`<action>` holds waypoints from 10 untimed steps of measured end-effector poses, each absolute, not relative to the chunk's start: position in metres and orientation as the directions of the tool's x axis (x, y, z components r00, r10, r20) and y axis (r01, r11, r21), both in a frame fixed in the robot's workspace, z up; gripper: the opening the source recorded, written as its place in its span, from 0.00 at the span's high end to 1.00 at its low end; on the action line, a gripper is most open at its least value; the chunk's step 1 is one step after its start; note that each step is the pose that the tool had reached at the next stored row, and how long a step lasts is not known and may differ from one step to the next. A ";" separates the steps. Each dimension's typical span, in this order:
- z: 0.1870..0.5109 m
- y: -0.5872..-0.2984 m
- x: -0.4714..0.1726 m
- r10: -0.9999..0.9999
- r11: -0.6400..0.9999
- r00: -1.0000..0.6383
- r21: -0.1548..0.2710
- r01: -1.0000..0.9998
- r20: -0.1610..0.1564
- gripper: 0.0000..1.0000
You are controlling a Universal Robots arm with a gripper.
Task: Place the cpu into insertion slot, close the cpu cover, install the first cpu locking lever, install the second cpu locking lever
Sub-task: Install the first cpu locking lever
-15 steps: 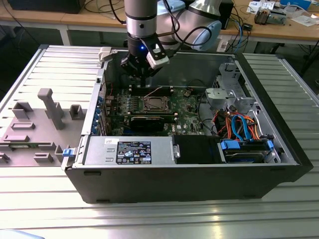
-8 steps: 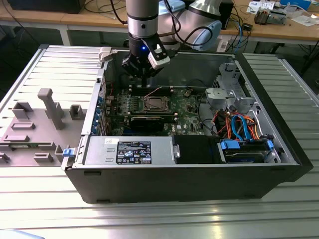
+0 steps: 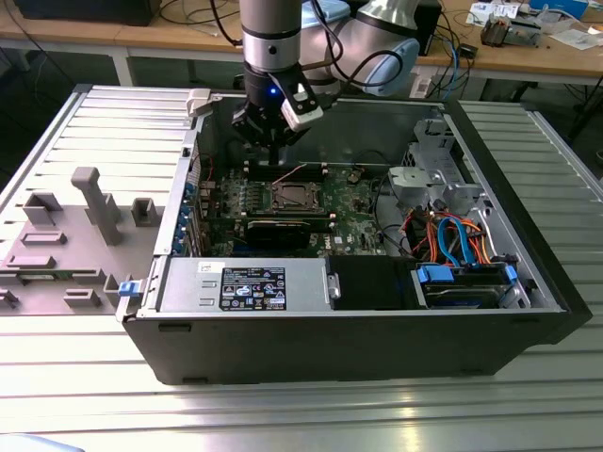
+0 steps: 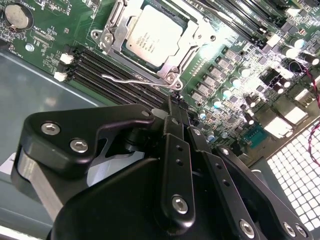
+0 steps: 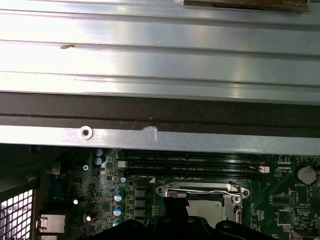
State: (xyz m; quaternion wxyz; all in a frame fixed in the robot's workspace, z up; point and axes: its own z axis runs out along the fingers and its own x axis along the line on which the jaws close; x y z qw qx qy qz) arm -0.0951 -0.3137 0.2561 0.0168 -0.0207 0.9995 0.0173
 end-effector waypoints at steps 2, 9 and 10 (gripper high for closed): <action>0.256 -0.314 -0.095 -0.041 0.999 -0.999 0.034 -0.042 -0.034 0.89; 0.255 -0.314 -0.091 -0.041 0.999 -0.999 0.034 -0.042 -0.034 0.89; 0.255 -0.314 -0.091 -0.041 0.999 -0.999 0.034 -0.042 -0.034 0.89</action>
